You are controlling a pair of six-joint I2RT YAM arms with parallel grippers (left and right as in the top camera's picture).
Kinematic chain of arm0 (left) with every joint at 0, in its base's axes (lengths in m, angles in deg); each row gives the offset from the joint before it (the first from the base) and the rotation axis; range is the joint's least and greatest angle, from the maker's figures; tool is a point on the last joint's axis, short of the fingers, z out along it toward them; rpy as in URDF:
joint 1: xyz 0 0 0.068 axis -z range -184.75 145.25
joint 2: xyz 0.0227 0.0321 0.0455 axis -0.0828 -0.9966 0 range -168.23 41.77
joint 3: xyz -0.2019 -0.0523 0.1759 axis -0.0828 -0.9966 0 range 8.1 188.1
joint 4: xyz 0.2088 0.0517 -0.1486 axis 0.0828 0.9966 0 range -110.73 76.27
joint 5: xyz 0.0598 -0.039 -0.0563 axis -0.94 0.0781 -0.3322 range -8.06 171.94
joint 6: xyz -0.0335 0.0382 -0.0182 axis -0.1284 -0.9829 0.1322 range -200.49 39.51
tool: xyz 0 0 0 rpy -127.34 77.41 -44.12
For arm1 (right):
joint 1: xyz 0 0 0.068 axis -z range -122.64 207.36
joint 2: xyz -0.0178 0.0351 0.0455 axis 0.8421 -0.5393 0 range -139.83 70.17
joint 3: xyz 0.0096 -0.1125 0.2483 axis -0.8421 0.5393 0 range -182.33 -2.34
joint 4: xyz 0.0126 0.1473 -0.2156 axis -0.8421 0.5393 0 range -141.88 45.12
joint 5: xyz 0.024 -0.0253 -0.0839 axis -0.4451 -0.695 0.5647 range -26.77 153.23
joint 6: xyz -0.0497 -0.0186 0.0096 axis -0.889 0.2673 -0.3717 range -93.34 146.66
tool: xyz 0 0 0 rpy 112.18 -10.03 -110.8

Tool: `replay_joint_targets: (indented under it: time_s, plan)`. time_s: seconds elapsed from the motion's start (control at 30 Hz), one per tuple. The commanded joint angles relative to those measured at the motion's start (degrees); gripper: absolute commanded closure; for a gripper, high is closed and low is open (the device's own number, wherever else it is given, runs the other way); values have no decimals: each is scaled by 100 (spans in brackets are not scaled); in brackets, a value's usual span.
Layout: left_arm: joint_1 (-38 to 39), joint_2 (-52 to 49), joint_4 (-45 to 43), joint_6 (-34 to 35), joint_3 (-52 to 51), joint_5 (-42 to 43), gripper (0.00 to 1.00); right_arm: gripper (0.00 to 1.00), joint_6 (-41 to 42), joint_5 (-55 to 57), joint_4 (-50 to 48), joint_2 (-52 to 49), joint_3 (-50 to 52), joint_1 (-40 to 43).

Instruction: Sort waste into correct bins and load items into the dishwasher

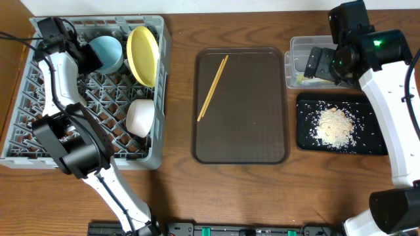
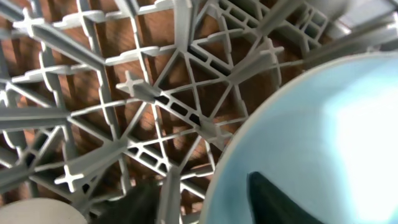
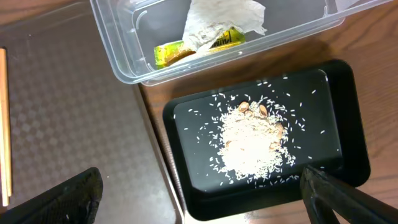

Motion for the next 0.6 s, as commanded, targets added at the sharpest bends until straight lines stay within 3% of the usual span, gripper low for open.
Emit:
replay_joint_targets:
  time_s: [0.0,0.3,0.43,0.57]
  plan:
    - [7,-42,4,44,33,33,61,1,42,57,2,57,-22,2]
    - [4,-402,151,44,31,28,63,1,44,57,2,57,-22,2]
    - [-20,-363,15,44,33,26,91,1,42,57,2,57,-22,2]
    - [-42,-101,-76,42,46,-181,92,1,42,57,2,57,-22,2]
